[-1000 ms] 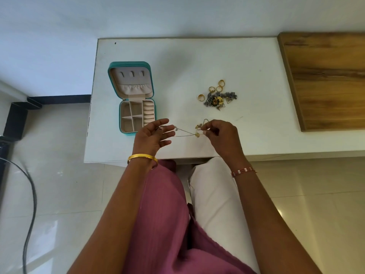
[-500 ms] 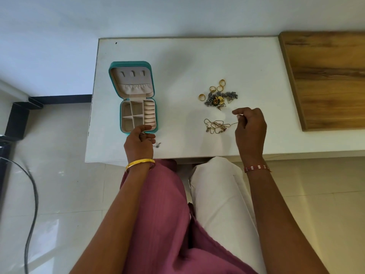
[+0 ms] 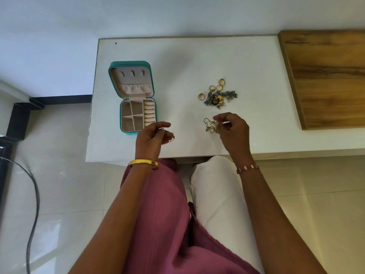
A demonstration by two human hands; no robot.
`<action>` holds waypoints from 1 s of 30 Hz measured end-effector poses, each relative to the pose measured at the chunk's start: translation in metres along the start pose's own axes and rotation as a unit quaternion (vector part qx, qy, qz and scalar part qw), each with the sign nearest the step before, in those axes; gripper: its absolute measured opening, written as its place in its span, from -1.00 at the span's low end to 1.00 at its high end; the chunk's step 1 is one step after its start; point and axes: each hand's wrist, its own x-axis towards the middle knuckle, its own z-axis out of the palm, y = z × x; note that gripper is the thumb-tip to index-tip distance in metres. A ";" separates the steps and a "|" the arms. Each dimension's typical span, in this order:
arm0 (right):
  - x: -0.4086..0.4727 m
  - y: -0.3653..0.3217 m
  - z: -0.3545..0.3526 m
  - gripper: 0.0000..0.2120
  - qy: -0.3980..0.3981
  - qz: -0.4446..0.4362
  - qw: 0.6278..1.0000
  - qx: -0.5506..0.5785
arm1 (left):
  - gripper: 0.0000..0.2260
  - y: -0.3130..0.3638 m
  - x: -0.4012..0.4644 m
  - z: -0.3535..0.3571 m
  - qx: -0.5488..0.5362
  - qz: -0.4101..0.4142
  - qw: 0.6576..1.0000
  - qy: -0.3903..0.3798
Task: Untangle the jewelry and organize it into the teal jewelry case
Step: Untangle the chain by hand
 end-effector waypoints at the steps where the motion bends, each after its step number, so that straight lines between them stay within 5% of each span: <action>1: -0.002 -0.007 0.004 -0.83 -0.027 -0.001 1.000 0.011 | -0.76 0.003 0.000 -0.001 -0.012 -0.001 1.000 -0.024; 6: -0.018 -0.042 0.025 -0.75 -0.231 0.044 0.965 0.115 | -0.75 0.025 -0.009 -0.002 0.009 0.025 0.992 -0.124; 10: -0.026 -0.052 0.029 -0.79 -0.302 0.079 0.934 0.176 | -0.79 0.040 -0.017 -0.004 0.072 0.068 0.987 -0.129; 16: -0.033 -0.064 -0.003 -0.90 -0.303 0.042 0.944 0.122 | -0.80 0.052 -0.025 -0.019 0.164 0.096 0.976 -0.109; 30: -0.062 -0.080 -0.037 -0.85 -0.160 -0.054 0.986 -0.011 | -0.91 0.070 -0.068 -0.034 0.208 0.097 0.969 -0.087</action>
